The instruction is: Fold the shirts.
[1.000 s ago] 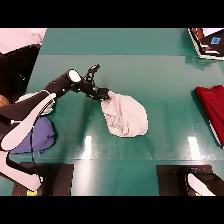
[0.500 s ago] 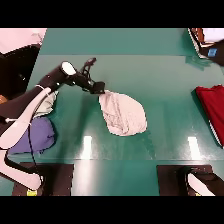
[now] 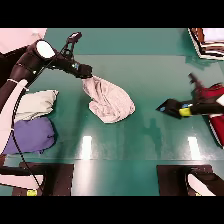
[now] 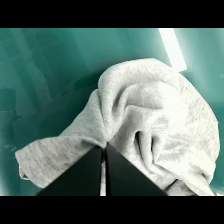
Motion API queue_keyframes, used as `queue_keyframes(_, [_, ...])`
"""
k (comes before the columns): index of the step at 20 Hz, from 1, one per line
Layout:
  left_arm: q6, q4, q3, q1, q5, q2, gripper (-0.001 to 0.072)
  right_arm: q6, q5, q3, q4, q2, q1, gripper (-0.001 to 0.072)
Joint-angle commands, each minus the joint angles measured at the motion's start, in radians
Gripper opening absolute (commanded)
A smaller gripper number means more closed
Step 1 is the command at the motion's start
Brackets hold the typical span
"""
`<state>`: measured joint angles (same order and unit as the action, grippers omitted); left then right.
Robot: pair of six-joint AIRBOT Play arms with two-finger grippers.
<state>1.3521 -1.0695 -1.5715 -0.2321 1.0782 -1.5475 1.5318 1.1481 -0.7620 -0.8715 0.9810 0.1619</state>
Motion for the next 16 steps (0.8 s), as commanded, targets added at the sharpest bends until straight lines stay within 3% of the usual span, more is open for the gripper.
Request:
queue_keyframes(1, [0.0,-0.017,-0.005,0.002,0.008,0.01,0.0021,-0.105,-0.253,0.159,0.22,0.131,0.078,0.0437])
queue_keyframes(4, [0.0,-0.017,-0.005,0.002,0.007,0.01,0.0021,-0.124,-0.354,0.078,0.248,0.281,0.181,0.0437])
queue_keyframes(9, [0.0,-0.017,-0.005,0.002,0.008,0.01,0.0021,-0.124,-0.386,-0.138,0.243,0.512,0.272,0.0428])
queue_keyframes(10, [0.0,-0.018,-0.005,0.002,0.009,0.01,0.0021,-0.124,-0.376,-0.177,0.242,0.547,0.278,0.037])
queue_keyframes(13, [0.001,-0.024,-0.005,0.002,0.025,0.013,0.002,-0.126,-0.328,-0.264,0.237,0.614,0.279,0.0016])
queue_keyframes(16, [0.002,-0.069,-0.014,0.002,0.01,0.085,0.002,-0.124,-0.247,-0.348,0.125,0.579,0.256,0.0015])
